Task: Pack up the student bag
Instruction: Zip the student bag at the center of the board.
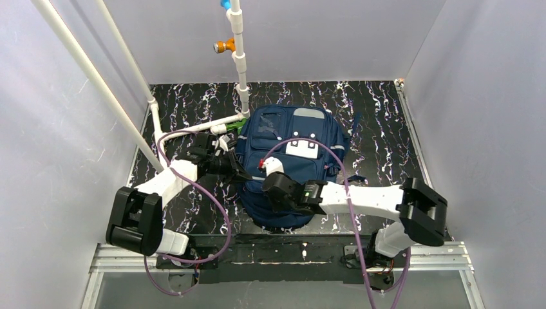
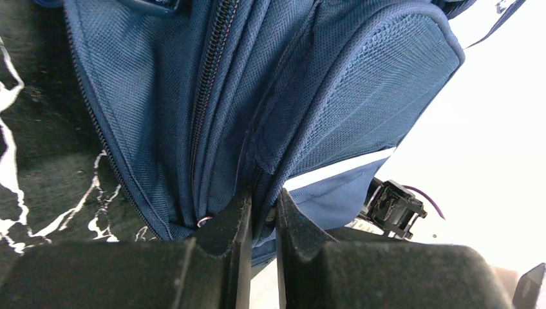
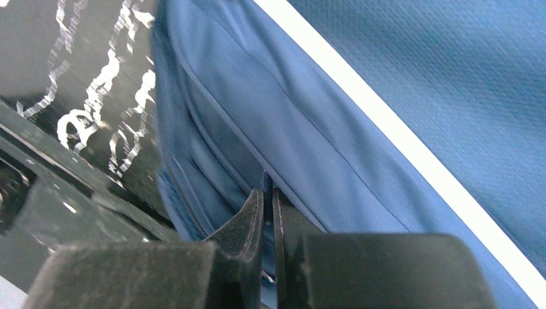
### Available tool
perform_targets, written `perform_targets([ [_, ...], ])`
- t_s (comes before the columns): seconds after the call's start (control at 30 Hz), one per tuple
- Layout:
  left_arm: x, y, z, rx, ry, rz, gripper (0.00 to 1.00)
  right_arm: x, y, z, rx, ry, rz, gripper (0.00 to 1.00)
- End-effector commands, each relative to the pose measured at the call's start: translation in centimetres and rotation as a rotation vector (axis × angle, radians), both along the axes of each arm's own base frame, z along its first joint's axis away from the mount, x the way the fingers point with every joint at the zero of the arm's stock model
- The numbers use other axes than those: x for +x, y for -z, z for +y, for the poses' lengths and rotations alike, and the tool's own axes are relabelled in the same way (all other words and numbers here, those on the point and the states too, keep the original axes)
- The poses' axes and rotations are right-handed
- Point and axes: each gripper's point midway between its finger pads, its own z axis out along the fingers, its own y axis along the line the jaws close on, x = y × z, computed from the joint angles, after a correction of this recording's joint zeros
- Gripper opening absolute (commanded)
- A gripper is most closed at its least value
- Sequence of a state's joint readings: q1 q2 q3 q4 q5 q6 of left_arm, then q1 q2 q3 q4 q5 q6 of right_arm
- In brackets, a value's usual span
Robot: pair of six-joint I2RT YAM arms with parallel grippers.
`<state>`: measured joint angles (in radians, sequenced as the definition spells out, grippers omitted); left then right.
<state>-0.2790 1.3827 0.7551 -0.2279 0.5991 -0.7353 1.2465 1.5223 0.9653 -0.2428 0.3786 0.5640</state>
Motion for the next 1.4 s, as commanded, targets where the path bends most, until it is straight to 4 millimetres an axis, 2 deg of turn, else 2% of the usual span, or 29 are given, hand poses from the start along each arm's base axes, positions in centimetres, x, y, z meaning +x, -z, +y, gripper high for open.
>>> perform_targets([
  [0.0,3.7,-0.2,4.2,0.129,-0.119,-0.094,0.00,-1.0,1.8,-9.0,-0.311,-0.017,0.011,0.01],
  [0.03,3.8,-0.2,4.7,0.145,-0.127,-0.099,0.00,-1.3,1.9,-10.3,-0.350,0.001,0.022,0.01],
  [0.13,4.3,-0.6,5.7,0.152,-0.150,-0.113,0.00,-1.9,1.9,-12.1,-0.383,0.033,0.039,0.01],
  [0.27,4.0,-1.2,5.6,0.133,-0.144,-0.116,0.00,-1.8,1.0,-13.1,-0.353,0.058,0.013,0.01],
  [0.37,3.7,-1.0,6.3,0.168,-0.154,-0.117,0.00,-1.3,-0.2,-15.8,-0.413,0.139,-0.014,0.01],
  [0.53,3.5,-0.5,7.0,0.185,-0.168,-0.107,0.00,-0.7,-2.4,-20.9,-0.459,0.444,-0.009,0.01],
  [0.6,3.2,-0.3,7.1,0.194,-0.165,-0.104,0.00,-0.3,-2.6,-21.8,-0.424,0.524,-0.032,0.01],
  [0.67,2.9,0.1,7.5,0.214,-0.164,-0.105,0.00,0.5,-2.9,-21.5,-0.358,0.554,-0.057,0.01],
  [0.73,2.6,0.2,7.2,0.201,-0.139,-0.104,0.00,2.5,-4.1,-19.3,-0.253,0.510,-0.140,0.01],
  [0.8,2.2,0.3,6.8,0.176,-0.125,-0.099,0.00,5.1,-5.3,-17.6,-0.219,0.466,-0.260,0.01],
  [0.9,1.8,0.3,6.2,0.136,-0.102,-0.113,0.00,9.2,-7.1,-18.0,-0.267,0.516,-0.365,0.01],
  [1.03,1.4,0.2,6.4,0.150,-0.065,-0.149,0.00,12.3,-9.3,-19.6,-0.326,0.557,-0.477,0.01],
  [1.1,1.3,0.2,6.3,0.147,-0.054,-0.156,0.00,13.7,-9.5,-18.4,-0.244,0.478,-0.466,0.01],
  [1.13,1.2,0.3,6.1,0.136,-0.045,-0.151,0.00,13.7,-9.7,-17.2,-0.195,0.426,-0.441,0.01],
  [1.2,0.9,0.1,5.6,0.110,-0.014,-0.150,0.00,12.6,-10.0,-15.6,-0.124,0.357,-0.359,0.34],
  [1.23,0.8,0.0,5.4,0.098,-0.002,-0.148,0.00,11.7,-9.9,-15.5,-0.105,0.350,-0.313,0.46],
  [1.3,0.4,-0.1,4.5,0.080,0.027,-0.151,0.00,10.4,-9.8,-15.0,-0.030,0.337,-0.262,0.61],
  [1.37,-0.1,0.2,3.1,0.065,0.068,-0.135,0.00,10.5,-10.9,-14.2,0.058,0.342,-0.277,0.78],
])
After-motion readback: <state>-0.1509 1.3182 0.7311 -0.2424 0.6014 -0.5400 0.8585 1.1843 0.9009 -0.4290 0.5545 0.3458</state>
